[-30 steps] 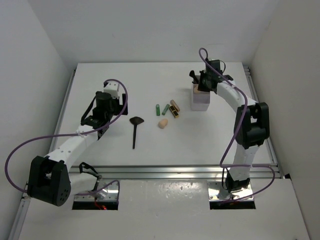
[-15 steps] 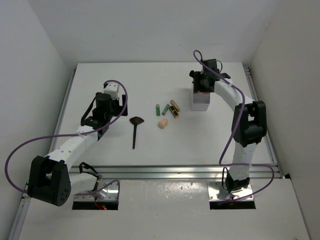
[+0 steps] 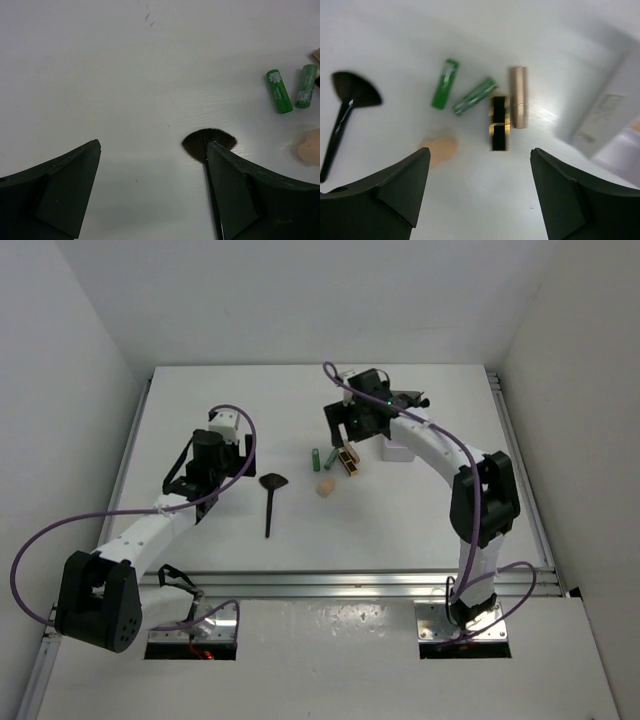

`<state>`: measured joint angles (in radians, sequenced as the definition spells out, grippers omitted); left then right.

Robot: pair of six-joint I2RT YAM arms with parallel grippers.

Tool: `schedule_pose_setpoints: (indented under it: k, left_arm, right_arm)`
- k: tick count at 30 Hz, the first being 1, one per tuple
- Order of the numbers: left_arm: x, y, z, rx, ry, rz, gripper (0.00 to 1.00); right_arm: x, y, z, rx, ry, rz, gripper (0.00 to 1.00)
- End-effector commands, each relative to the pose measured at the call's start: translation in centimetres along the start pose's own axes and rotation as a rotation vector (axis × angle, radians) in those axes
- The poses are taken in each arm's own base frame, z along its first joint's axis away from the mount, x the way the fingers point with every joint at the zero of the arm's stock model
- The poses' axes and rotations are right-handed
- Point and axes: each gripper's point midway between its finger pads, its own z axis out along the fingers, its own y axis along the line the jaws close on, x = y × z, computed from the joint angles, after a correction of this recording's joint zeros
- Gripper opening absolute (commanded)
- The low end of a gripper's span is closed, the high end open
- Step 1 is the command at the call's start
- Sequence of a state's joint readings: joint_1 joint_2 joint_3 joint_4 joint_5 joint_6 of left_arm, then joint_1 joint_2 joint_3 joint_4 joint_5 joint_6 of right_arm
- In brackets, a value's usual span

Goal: Organize the makeup

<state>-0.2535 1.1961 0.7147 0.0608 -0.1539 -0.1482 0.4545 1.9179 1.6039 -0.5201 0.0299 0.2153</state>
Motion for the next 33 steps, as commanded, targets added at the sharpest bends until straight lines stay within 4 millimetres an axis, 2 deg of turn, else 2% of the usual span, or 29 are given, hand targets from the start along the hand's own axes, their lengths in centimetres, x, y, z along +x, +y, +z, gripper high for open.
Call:
schedule_pose_setpoints:
  k: [1, 2, 4, 7, 8, 9, 12, 15, 22, 28, 31, 32, 33]
  left_arm:
    - [-1.2, 0.3, -0.4, 0.0, -0.051, -0.02, 0.93]
    - [-1.2, 0.3, -0.4, 0.0, -0.051, -0.02, 0.93]
    - [-1.5, 0.3, -0.6, 0.001, -0.06, -0.022, 0.93]
    - [-0.7, 0.5, -0.7, -0.009, -0.049, -0.02, 0.93]
    - [-0.7, 0.5, -0.7, -0.009, -0.049, -0.02, 0.93]
    - [-0.2, 0.5, -0.7, -0.01, -0.038, -0.019, 0.93]
    - [-0.4, 0.5, -0.8, -0.009, -0.047, -0.02, 0.93]
    - [0.0, 0.6, -0.8, -0.01, -0.038, -0.019, 0.93]
    - [0.0, 0.6, -0.8, -0.01, -0.038, -0.019, 0.93]
    - [0.3, 0.6, -0.9, -0.011, -0.029, -0.017, 0.93]
    - [0.3, 0.6, -0.9, -0.011, -0.029, -0.017, 0.93]
    - [0.3, 0.6, -0.9, -0.011, -0.029, -0.017, 0.93]
    - [0.3, 0.6, -0.9, -0.011, -0.029, -0.017, 0.93]
  right_arm:
    - [2.2, 4.2, 0.5, -0.109, 0.075, 0.024, 0.82]
    - [3.2, 5.9, 1.1, -0.156, 0.1, -0.002, 0.84]
    - [3.3, 7.0, 1.5, -0.218, 0.09, -0.031, 0.84]
    - [5.4, 8.5, 2.4, -0.298, 0.162, -0.027, 0.84]
    - [5.6, 8.7, 2.5, -0.303, 0.173, -0.03, 0.84]
    - [6.7, 8.6, 3.3, -0.302, 0.219, -0.026, 0.84]
    - [8.7, 8.7, 4.1, -0.301, 0.284, -0.033, 0.79]
    - [10.2, 9.5, 4.5, -0.339, 0.322, -0.047, 0.78]
    - [12.0, 10.4, 5.7, -0.373, 0.37, -0.047, 0.73]
    - [12.2, 10.1, 7.1, -0.353, 0.355, -0.068, 0.6]
    - [12.3, 9.5, 7.6, -0.327, 0.345, -0.096, 0.49]
    - [12.1, 9.3, 7.6, -0.321, 0.335, -0.099, 0.45]
    - [12.0, 9.1, 7.6, -0.319, 0.33, -0.118, 0.33]
